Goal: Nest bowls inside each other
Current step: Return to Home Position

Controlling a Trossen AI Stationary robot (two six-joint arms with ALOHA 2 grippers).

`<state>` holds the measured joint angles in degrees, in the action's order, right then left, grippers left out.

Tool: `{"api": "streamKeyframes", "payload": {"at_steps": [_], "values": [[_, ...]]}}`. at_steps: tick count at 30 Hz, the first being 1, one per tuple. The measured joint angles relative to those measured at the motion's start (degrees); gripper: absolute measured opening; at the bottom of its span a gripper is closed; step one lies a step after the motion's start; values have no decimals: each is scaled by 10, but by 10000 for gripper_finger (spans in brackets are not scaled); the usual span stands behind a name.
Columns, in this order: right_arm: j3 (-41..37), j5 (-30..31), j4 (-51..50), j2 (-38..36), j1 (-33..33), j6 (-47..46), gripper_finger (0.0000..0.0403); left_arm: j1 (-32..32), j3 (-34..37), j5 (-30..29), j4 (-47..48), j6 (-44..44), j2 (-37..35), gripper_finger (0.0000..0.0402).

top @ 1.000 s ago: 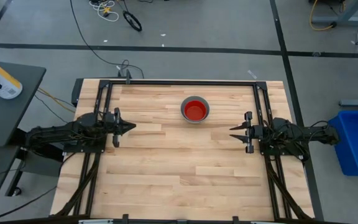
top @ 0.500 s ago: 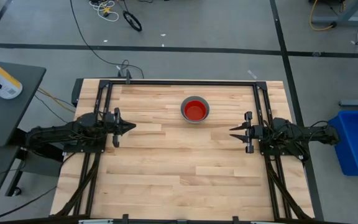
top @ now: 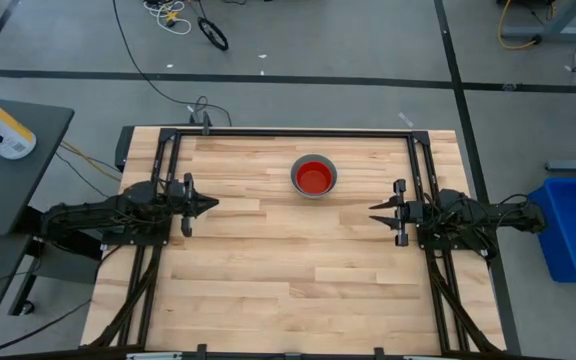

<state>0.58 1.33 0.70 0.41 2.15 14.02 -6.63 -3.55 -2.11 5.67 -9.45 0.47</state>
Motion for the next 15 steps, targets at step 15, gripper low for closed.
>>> {"api": "streamKeyframes", "payload": {"at_steps": [15], "values": [[0,0,0,0,0,0,137,0,0,0,0,0,0,16]]}}
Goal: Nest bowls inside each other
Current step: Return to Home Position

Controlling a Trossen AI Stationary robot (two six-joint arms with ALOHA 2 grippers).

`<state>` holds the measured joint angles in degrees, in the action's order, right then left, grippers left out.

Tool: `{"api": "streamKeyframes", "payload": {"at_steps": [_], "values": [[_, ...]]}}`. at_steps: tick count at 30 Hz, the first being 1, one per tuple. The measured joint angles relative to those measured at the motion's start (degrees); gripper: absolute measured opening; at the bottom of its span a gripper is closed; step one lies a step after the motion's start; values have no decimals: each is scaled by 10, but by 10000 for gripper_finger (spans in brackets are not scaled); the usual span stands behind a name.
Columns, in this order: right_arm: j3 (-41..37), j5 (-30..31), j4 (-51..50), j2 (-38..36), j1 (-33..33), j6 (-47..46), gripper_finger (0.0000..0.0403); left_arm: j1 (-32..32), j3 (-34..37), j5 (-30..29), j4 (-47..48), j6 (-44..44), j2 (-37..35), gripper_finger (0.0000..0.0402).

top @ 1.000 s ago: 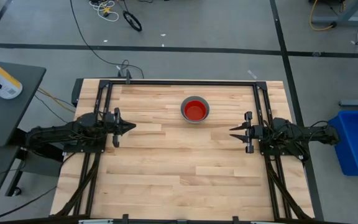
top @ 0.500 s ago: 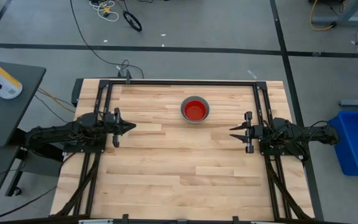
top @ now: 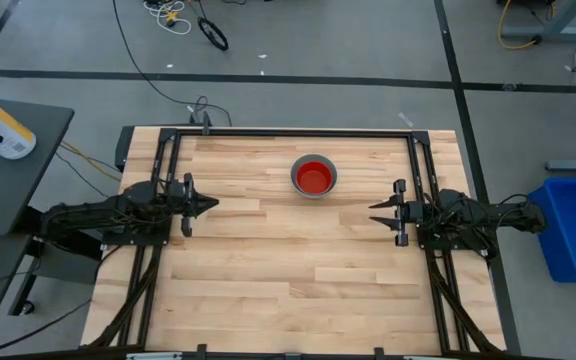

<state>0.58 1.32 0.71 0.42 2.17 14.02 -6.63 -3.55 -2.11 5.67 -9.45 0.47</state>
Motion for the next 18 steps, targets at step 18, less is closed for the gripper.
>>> {"api": "streamKeyframes", "payload": {"at_steps": [18], "values": [[0,0,0,0,0,0,168,0,0,0,0,0,0,16]]}}
